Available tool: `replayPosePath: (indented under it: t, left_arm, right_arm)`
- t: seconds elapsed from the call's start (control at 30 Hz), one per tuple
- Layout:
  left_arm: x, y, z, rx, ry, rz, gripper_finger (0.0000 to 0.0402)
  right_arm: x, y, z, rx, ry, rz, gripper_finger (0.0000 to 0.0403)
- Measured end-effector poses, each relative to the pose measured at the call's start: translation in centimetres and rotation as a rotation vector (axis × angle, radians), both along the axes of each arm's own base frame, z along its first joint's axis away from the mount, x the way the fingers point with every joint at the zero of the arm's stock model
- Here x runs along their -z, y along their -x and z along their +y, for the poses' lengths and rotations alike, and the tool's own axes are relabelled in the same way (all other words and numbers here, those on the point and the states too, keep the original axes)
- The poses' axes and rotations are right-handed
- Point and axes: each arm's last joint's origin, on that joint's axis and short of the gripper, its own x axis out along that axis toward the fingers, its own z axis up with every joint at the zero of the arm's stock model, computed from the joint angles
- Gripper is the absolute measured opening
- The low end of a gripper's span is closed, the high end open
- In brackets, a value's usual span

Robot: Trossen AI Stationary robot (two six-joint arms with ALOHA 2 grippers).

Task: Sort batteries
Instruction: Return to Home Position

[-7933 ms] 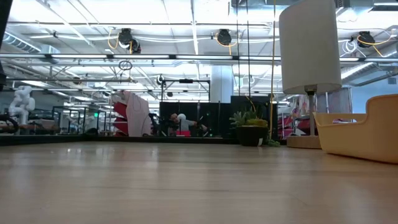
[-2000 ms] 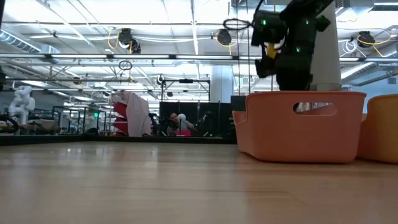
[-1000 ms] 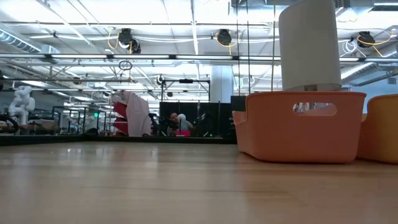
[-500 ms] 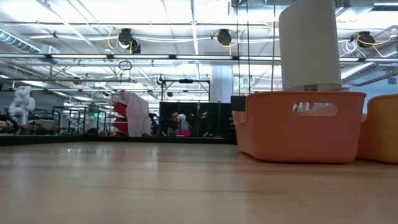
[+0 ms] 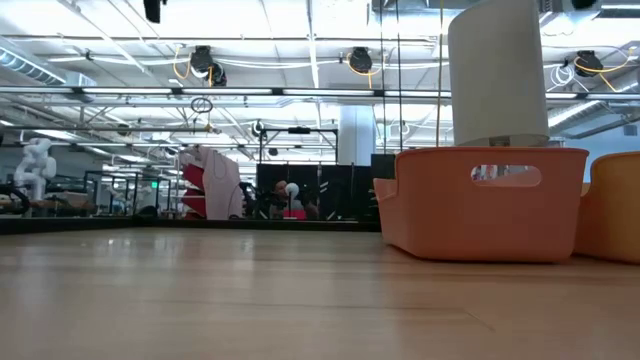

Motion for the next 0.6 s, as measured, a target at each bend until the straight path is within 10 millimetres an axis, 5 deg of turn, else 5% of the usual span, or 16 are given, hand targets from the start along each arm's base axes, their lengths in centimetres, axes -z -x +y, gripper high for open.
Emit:
replayPosePath:
  t: [0.37,0.6]
  left_arm:
    - [4.4,0.0,-0.5,0.073,0.109,-0.190,0.0157]
    - [7.3,-0.8,-0.7,0.072,0.205,-0.136,0.0157]
  right_arm:
    - [10.8,-4.1,-0.1,-0.020,-0.167,-0.078,0.0047]
    - [14.1,-5.7,-0.1,-0.041,-0.183,-0.047,0.0047]
